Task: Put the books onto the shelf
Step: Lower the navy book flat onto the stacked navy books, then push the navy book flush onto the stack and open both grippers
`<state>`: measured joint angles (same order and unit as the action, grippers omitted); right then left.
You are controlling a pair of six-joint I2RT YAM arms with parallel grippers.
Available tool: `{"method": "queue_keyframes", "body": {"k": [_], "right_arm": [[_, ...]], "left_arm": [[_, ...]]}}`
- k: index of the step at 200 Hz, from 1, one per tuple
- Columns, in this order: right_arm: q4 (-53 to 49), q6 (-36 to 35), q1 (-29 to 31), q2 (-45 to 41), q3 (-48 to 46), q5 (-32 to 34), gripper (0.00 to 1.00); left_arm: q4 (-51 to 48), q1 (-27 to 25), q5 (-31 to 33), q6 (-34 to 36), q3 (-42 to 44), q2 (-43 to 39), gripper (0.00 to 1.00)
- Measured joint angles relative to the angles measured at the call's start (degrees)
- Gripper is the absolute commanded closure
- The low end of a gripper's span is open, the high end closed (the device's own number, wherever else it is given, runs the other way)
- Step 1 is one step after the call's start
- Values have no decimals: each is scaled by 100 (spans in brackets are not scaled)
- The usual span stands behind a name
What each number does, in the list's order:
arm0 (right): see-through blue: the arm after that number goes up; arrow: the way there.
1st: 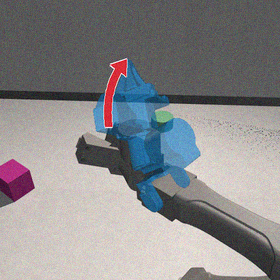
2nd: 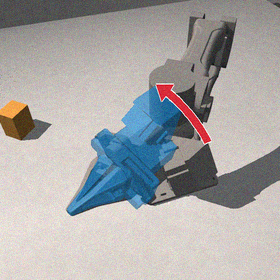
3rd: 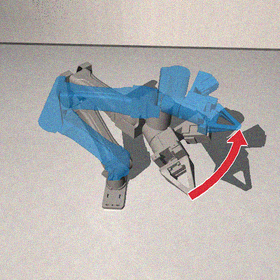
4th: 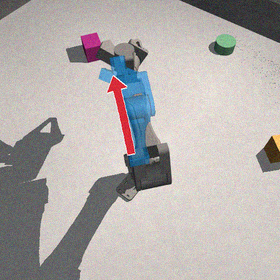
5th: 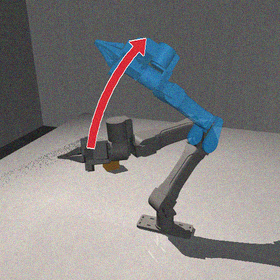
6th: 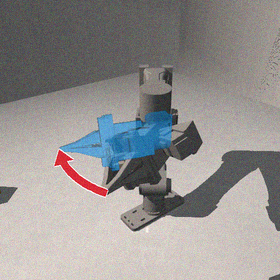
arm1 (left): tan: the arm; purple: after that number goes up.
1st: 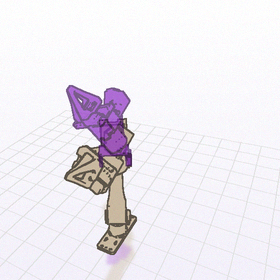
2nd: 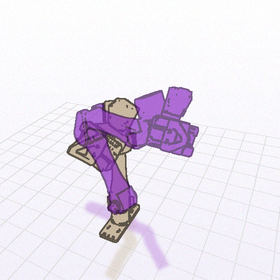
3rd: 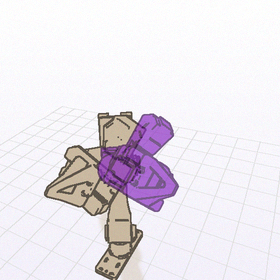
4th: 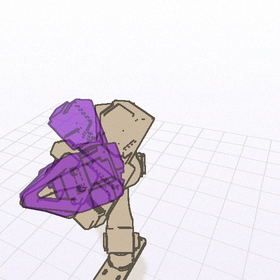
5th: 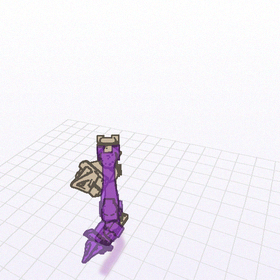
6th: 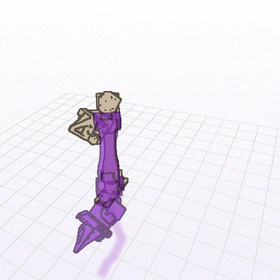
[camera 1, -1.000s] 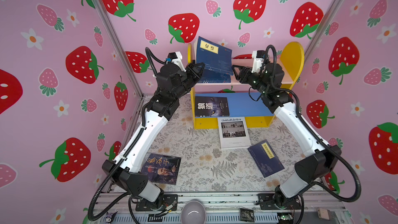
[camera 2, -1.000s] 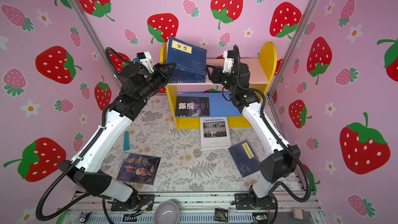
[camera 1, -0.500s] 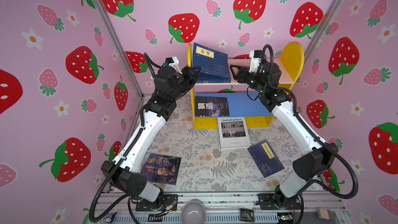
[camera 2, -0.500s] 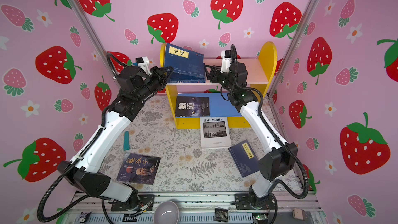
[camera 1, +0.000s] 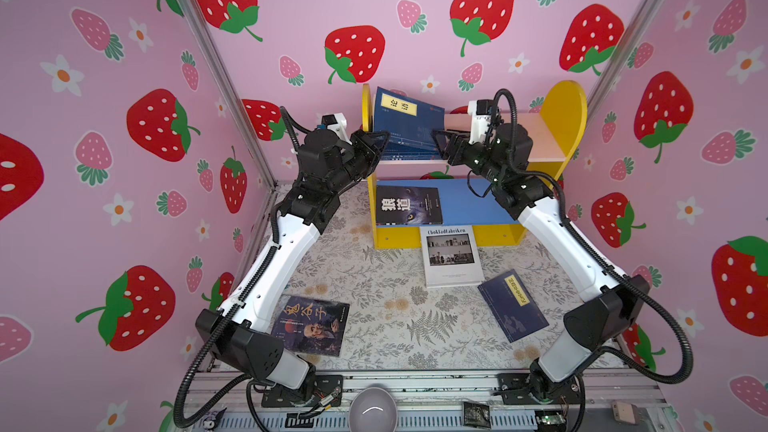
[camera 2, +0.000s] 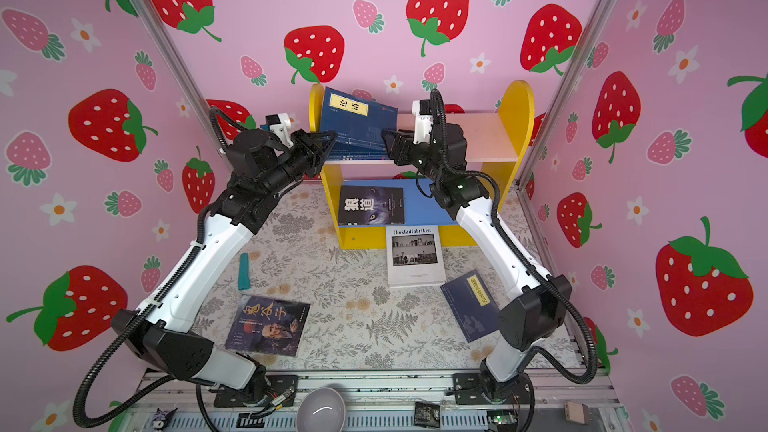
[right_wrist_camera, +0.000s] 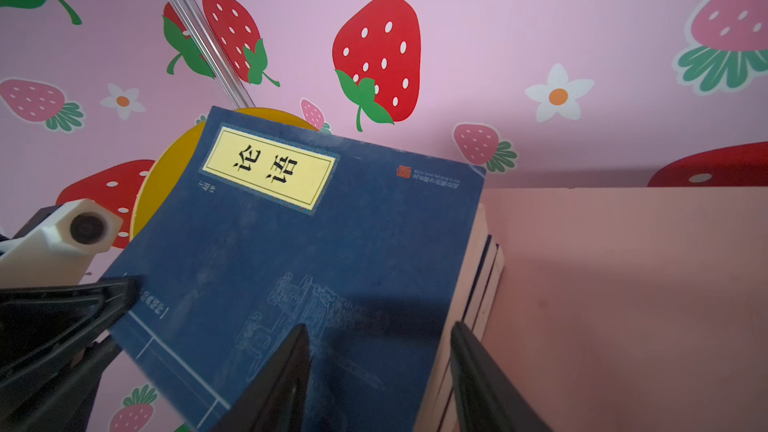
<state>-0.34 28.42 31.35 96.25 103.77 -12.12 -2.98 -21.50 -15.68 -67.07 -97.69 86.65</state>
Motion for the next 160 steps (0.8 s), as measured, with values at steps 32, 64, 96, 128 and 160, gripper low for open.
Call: {"method": "queue_keyframes", "body": {"k": [32,64,96,128,160], "right_arm": [[-20,-9,-2,0,0,74,45],[-46,-24,0,2,0,114,48],[-90,-127,55,52,44,227,48],[-122,-271,173,101,87,472,52],[-153,-334,254,101,90,664,52]], "left_arm": [[33,24,-24,-72,79,0,100],[101,42,-42,-114,136,0,100],[146,68,-42,-175,201,-4,100],[157,114,-24,-195,273,-24,70],[188,166,-46,-195,457,-203,55]]}}
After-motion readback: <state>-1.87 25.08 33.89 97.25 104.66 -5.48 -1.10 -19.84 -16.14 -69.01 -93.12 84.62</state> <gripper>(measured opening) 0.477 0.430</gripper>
